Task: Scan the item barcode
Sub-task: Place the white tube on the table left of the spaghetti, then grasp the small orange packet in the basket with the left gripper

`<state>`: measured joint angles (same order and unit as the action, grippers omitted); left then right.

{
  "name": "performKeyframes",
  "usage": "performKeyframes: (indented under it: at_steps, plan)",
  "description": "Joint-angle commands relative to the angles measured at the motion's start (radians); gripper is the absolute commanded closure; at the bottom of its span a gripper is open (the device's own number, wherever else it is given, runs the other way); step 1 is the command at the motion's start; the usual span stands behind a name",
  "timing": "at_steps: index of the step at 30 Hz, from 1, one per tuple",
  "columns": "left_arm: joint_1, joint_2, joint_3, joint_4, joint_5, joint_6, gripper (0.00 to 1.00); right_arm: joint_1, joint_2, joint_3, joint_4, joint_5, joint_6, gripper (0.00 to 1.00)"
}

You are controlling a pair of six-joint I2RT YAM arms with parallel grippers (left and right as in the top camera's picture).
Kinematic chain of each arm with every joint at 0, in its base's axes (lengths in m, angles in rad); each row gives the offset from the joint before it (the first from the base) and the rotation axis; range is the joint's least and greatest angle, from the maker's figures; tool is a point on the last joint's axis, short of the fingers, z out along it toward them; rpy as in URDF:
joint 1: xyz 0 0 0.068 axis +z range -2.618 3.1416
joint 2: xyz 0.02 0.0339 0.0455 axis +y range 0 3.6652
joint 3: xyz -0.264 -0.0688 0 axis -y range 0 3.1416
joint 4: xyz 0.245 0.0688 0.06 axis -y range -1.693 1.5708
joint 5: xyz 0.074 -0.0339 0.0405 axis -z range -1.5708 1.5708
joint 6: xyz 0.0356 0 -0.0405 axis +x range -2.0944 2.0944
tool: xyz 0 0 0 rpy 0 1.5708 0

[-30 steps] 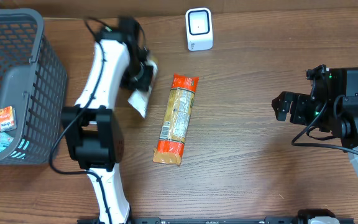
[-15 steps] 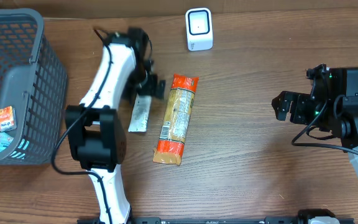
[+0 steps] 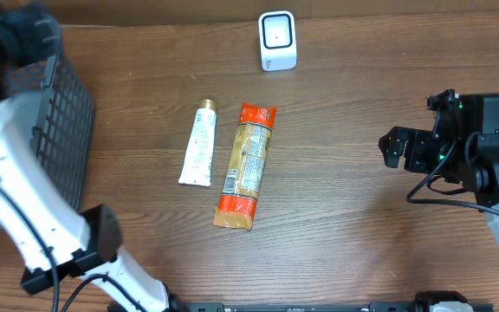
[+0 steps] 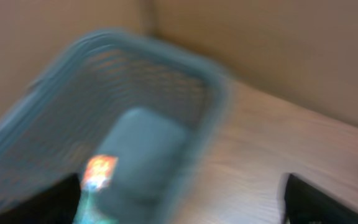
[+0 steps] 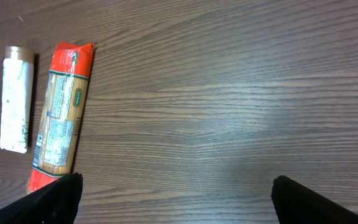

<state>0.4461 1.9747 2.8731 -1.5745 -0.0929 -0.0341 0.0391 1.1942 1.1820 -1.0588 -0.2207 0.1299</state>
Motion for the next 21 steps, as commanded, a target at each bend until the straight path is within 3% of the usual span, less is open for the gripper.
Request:
performKeyframes:
  at_steps: [1, 6, 12, 15, 16, 21]
  plan:
    - [0.126, 0.062, -0.076, 0.002, 0.006, 0.001, 0.23, -0.001, -0.003, 0.016, 0.005, 0.002, -0.004, 0.0]
    - [0.216, 0.066, -0.268, 0.142, 0.014, 0.015, 0.23, -0.001, -0.003, 0.016, 0.001, 0.002, -0.004, 0.0]
    - [0.243, 0.066, -0.577, 0.422, 0.018, 0.169, 0.2, -0.001, -0.003, 0.016, 0.005, 0.002, -0.004, 0.0]
    - [0.243, 0.066, -0.729, 0.54, 0.02, 0.224, 0.14, -0.001, -0.002, 0.016, 0.008, 0.002, -0.004, 0.0]
    - [0.245, 0.066, -0.823, 0.611, 0.019, 0.27, 0.0, -0.001, -0.002, 0.016, 0.008, 0.002, -0.004, 0.0]
    - [0.252, 0.066, -1.077, 0.842, -0.055, 0.396, 0.0, -0.001, -0.002, 0.016, 0.006, 0.002, -0.004, 0.0]
